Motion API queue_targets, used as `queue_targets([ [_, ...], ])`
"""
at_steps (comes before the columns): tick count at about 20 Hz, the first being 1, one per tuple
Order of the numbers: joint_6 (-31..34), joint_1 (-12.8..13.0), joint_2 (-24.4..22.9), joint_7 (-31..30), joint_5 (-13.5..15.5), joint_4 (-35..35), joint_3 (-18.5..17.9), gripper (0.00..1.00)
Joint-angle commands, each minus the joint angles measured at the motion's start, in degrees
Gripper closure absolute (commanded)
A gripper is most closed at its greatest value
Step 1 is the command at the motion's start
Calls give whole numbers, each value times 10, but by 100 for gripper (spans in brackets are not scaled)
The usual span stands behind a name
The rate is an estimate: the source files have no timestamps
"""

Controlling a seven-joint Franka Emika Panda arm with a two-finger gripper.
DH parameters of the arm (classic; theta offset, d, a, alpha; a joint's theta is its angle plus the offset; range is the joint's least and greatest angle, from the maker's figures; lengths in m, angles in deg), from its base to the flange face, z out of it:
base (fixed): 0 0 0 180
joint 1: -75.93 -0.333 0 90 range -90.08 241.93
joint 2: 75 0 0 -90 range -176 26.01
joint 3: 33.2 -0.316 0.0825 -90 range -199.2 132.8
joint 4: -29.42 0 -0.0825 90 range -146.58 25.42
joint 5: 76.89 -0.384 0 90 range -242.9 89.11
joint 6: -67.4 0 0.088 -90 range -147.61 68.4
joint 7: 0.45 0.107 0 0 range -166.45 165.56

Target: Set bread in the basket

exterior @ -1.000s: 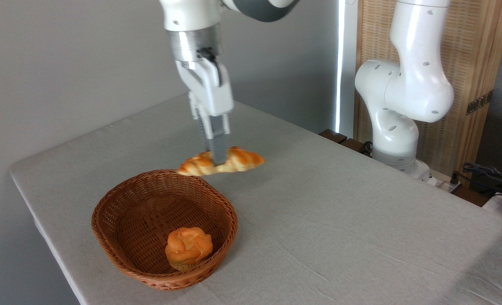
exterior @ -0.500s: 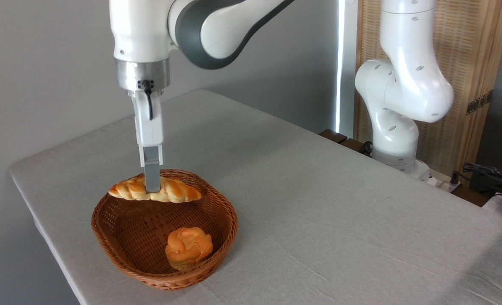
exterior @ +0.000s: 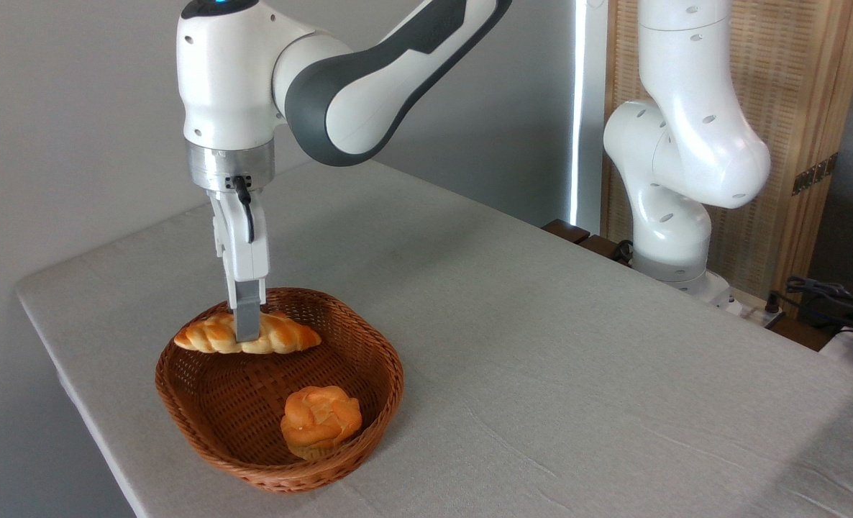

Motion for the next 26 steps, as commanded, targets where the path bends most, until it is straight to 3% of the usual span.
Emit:
queue_targets([
  [1,-4,1,-3,3,6,-11,-8,0],
  [11,3,-3,-26,-17,10,-7,-12,0],
  [14,84,-4,-57,-62,9,18,-35,0],
  [19,301,-11,-66,-63,2,125,-69,0],
  [23,365,-29,-66,-68,-23,156,-64,0],
  [26,375,-40,-66,-68,-28,163,-63,0],
])
